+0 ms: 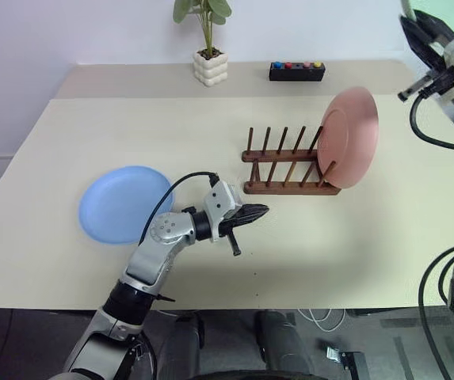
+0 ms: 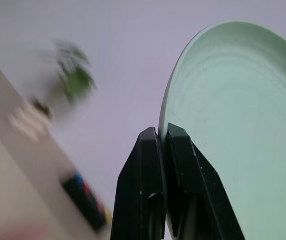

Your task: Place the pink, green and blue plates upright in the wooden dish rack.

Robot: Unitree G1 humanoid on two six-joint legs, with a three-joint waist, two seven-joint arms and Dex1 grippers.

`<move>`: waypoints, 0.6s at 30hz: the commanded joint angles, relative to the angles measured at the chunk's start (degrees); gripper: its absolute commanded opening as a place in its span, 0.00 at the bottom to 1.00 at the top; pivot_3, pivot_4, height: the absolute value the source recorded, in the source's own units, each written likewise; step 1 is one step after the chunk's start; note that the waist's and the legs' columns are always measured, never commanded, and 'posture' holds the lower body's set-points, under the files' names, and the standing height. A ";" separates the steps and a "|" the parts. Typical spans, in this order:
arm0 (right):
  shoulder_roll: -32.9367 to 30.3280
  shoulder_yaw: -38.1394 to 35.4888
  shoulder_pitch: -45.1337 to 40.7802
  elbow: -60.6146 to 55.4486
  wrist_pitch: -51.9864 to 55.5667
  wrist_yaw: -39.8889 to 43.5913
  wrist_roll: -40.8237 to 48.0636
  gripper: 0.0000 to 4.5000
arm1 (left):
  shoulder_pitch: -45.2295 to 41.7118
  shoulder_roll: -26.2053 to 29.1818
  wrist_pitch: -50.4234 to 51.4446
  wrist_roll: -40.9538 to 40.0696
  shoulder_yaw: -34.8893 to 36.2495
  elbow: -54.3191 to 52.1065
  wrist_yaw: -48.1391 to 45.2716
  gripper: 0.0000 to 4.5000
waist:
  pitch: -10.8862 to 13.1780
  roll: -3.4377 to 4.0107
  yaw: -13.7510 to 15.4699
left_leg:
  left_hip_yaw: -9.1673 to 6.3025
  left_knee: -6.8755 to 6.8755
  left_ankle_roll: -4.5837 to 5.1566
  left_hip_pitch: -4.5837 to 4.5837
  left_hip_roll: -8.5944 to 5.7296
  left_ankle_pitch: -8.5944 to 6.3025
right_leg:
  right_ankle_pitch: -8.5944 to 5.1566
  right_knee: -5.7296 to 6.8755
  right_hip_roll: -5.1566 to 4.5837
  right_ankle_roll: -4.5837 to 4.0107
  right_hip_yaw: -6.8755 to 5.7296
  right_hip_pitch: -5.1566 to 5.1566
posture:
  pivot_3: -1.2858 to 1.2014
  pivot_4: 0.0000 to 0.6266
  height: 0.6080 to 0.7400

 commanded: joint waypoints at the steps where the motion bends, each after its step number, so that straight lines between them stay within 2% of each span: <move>1: 4.31 0.89 -0.23 -17.82 18.50 5.93 21.77 0.01 | -0.52 -0.45 -0.33 -1.62 2.25 -1.77 0.86 0.00 | 0.00 0.02 -0.09 | 0.00 0.00 0.00 -0.01 0.00 0.00 | 0.00 0.00 -0.01 -0.01 0.01 0.00 | 0.52 0.24 0.92; 2: 5.33 0.14 0.83 -21.78 25.15 6.16 29.30 0.01 | -0.47 -0.31 -0.09 -1.87 2.67 -2.14 1.01 0.00 | 0.00 0.02 -0.15 | -0.02 -0.01 0.00 -0.01 0.01 0.00 | 0.00 0.03 -0.01 -0.01 0.01 -0.01 | 0.52 0.24 0.92; 4: 6.00 -2.02 2.84 -25.98 33.82 6.21 38.59 0.01 | -0.35 -0.03 0.22 -2.06 3.14 -2.63 1.11 0.00 | 0.00 0.02 0.05 | -0.13 -0.04 0.01 -0.02 0.01 0.00 | 0.00 0.10 0.00 -0.02 -0.08 -0.03 | 0.52 0.24 0.92; 9: 7.33 -7.16 10.66 -28.50 50.24 3.08 58.02 0.01 | 0.09 0.41 0.83 -3.03 4.35 -3.67 1.67 0.00 | -0.01 -0.02 1.54 | -0.21 0.07 0.01 -0.07 0.01 0.00 | -0.01 0.06 -0.01 -0.06 -0.18 0.04 | 0.52 0.24 0.92; 11: 8.12 -8.43 12.23 -27.62 53.49 0.10 60.95 0.01 | 0.33 0.44 0.92 -2.96 4.28 -3.87 1.64 0.00 | -0.01 -0.02 1.46 | -0.19 0.11 0.01 -0.08 0.01 0.00 | -0.09 0.03 0.00 -0.29 -0.16 0.06 | 0.52 0.24 0.92; 18: 10.98 -12.37 16.94 -25.33 57.43 -4.41 63.31 0.01 | 1.00 0.39 0.97 -2.72 3.98 -3.96 1.19 0.00 | -0.01 -0.01 1.24 | -0.15 0.02 0.01 -0.07 0.03 0.00 | -0.04 0.05 0.04 -0.19 -0.15 -0.03 | 0.52 0.24 0.92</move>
